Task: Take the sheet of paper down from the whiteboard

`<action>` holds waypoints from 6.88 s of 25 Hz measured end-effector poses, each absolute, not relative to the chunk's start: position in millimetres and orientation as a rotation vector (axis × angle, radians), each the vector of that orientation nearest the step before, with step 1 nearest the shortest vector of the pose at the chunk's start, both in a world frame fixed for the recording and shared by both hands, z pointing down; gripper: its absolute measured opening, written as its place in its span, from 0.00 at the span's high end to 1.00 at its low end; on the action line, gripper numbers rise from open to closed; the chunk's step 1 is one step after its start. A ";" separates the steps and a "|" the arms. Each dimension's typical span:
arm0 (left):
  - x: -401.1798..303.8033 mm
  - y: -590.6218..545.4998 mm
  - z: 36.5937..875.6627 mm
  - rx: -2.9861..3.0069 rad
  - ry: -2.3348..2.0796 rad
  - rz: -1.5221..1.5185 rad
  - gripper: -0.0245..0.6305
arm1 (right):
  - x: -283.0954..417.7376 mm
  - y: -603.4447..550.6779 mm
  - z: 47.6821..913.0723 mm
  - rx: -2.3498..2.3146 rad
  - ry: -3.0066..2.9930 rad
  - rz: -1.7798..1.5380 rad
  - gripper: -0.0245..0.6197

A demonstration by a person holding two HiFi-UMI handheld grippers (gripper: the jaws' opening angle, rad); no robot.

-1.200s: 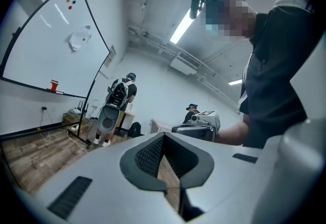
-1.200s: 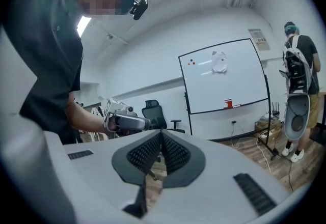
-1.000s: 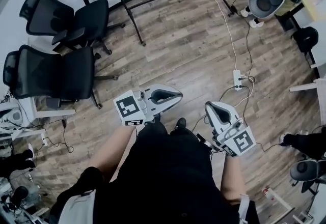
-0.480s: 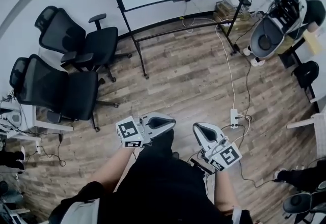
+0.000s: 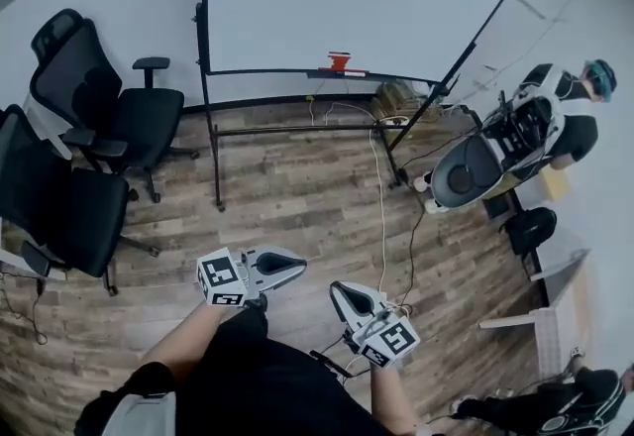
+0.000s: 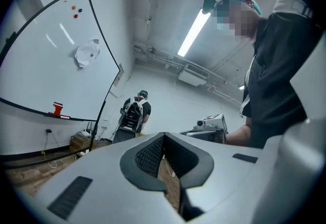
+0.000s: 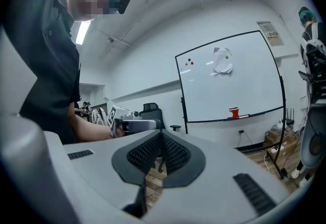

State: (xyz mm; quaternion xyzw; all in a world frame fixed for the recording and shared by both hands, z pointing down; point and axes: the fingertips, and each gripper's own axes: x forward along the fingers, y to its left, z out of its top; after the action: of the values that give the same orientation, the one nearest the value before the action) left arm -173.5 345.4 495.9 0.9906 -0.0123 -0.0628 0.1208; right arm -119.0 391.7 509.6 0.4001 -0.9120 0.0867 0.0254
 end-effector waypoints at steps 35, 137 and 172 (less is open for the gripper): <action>20.9 -23.5 453.8 3.057 -0.198 0.060 0.94 | 77.5 4.0 477.2 1.237 -2.889 0.069 0.93; 90.6 -421.4 52.8 3.415 -2.189 0.474 0.76 | 108.6 -473.9 6.9 1.306 -2.398 -1.398 0.93; 60.1 -460.7 67.4 3.246 -2.323 0.646 0.76 | 187.0 -406.1 81.0 1.307 -2.445 -1.338 0.93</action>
State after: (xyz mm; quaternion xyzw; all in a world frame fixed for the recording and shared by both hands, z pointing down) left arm 60.1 -460.7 67.4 0.7225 -0.5170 0.1437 -0.4359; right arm 187.0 -406.1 81.0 0.4245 -0.7939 -0.4343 0.0315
